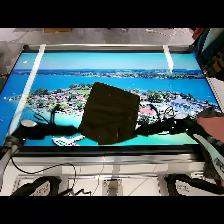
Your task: Fold the clothes and pants, and hang the long-sleeved shirts on hangers.
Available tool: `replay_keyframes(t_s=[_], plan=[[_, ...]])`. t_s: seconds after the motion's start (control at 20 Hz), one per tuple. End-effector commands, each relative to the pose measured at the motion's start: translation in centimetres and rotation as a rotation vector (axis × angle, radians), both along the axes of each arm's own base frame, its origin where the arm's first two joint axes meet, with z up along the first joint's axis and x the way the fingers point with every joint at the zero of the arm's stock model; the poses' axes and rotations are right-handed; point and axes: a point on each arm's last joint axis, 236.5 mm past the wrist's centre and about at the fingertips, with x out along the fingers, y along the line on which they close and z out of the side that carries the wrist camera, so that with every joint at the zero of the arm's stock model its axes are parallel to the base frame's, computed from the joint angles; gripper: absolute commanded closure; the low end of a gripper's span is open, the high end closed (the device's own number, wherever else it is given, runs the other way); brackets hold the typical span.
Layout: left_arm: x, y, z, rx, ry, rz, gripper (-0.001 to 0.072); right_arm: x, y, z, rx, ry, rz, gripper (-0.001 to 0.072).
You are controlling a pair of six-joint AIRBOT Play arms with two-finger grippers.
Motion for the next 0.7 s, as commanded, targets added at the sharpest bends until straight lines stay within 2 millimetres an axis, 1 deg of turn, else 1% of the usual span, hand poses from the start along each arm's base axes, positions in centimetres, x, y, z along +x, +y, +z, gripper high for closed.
replay_keyframes(t_s=[0.0,0.05,0.1,0.15,0.2,0.25,0.3,0.35,0.4,0.5,0.6,0.65], plan=[[4.3,-0.1,11.7,0.000,-0.348,0.003,0.0672,2.4,0.0,7.9,-0.002,-0.287,0.022,0.0662],[4.9,0.1,16.2,0.022,-0.482,0.009,0.0671,3.0,0.0,11.3,-0.007,-0.404,0.023,0.0662],[5.1,0.3,20.5,0.045,-0.610,0.023,0.0671,3.2,0.0,14.5,-0.014,-0.510,0.025,0.0662],[4.7,0.6,25.1,0.068,-0.746,0.048,0.0671,3.2,-0.2,17.9,-0.031,-0.630,0.025,0.0662],[3.9,0.8,28.9,0.086,-0.863,0.074,0.0671,3.0,-0.5,21.3,-0.063,-0.752,0.021,0.0662],[2.6,1.1,32.5,0.103,-0.976,0.112,0.0671,2.9,-1.1,24.2,-0.108,-0.867,0.001,0.0663],[1.1,1.3,35.0,0.116,-1.061,0.141,0.0671,2.7,-1.7,27.0,-0.152,-0.978,-0.025,0.0662],[-0.8,1.2,36.9,0.126,-1.136,0.157,0.0671,2.1,-2.2,30.2,-0.184,-1.090,-0.061,0.0662],[-2.6,1.1,38.5,0.130,-1.198,0.164,0.0671,1.1,-2.4,33.4,-0.185,-1.188,-0.101,0.0662],[-6.3,1.1,41.9,0.133,-1.337,0.212,0.0671,-1.8,-2.2,38.5,-0.136,-1.321,-0.158,0.0662],[-9.9,1.8,45.4,0.132,-1.483,0.295,0.0671,-4.5,-1.7,42.0,-0.032,-1.348,-0.223,0.0662],[-11.5,2.1,46.5,0.130,-1.536,0.324,0.0671,-5.3,-1.5,43.0,0.015,-1.339,-0.250,0.0662]])
